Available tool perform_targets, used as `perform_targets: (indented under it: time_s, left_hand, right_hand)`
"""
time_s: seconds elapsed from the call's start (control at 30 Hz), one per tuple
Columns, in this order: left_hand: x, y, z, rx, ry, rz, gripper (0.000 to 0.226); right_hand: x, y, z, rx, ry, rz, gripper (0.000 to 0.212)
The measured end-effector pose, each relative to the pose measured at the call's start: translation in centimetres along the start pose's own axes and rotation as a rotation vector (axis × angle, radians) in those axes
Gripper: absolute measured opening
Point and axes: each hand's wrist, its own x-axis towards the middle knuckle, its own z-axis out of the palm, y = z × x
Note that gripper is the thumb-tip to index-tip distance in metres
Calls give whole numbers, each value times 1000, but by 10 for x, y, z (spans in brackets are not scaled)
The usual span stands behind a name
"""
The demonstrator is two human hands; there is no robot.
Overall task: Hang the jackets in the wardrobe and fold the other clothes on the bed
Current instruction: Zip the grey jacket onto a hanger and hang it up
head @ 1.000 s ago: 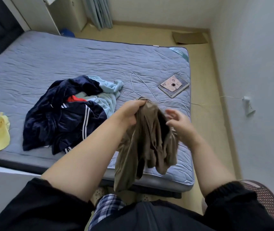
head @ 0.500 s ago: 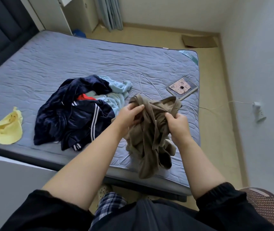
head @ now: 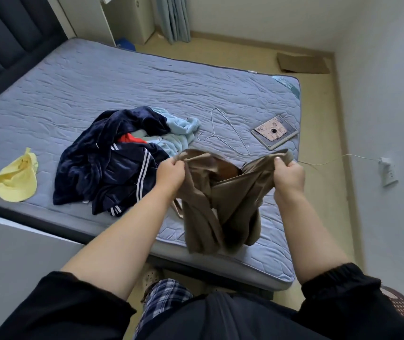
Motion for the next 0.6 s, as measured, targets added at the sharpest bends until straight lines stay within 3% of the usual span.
perform_targets:
  time_s: [0.17,0.27,0.3,0.43,0.53,0.6]
  left_hand:
    - [21,-11,-24,110,93,30,18]
    - [34,1,-38,-228,287,-75,17]
    - [37,8,-39,-258,245,-47,16]
    - [17,50,-28,176,-207,452,17]
    - [-6,76,-17,444,-409,751,17]
    - [-20,88,-9,497,-489,835,16]
  right_hand:
    - [19,1,-22,101,167,-18,15]
    - [26,-5,-38,27,256,-105,10]
    - [28,-6,-40,-106,231,-152,12]
    - [19,-5,-27,-803,-291,-128,28]
    - [-2,-12,-9,-824,-580,-254,76]
    - [-13,-22,5,-730,-751,-426,86]
